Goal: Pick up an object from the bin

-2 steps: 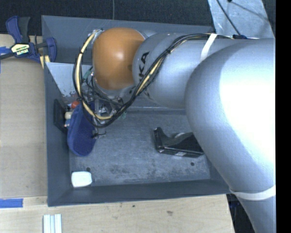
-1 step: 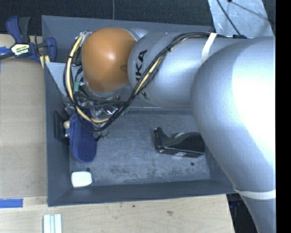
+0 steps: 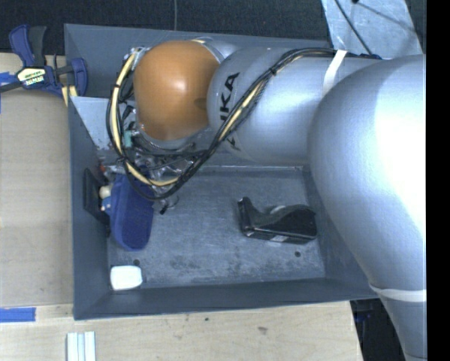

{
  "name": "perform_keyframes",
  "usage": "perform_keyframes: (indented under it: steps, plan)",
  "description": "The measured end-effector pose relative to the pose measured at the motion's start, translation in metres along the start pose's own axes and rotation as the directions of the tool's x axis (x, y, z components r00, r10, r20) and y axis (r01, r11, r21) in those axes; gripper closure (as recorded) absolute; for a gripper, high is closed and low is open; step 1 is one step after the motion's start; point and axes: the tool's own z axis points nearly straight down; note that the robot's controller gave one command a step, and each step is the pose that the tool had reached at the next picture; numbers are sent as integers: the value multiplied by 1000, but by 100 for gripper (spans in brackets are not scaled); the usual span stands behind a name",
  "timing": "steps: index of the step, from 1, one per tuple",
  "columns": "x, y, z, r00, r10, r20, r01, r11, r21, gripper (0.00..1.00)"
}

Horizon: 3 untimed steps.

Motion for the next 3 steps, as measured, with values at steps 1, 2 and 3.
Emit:
perform_keyframes:
  steps: [1,2,3]
  plan:
    - [15,41,31,910,-414,-4,414,910,-3,0]
    - [15,40,31,912,-409,-4,409,912,-2,0]
    - [15,40,30,912,-409,-3,409,912,-3,100]
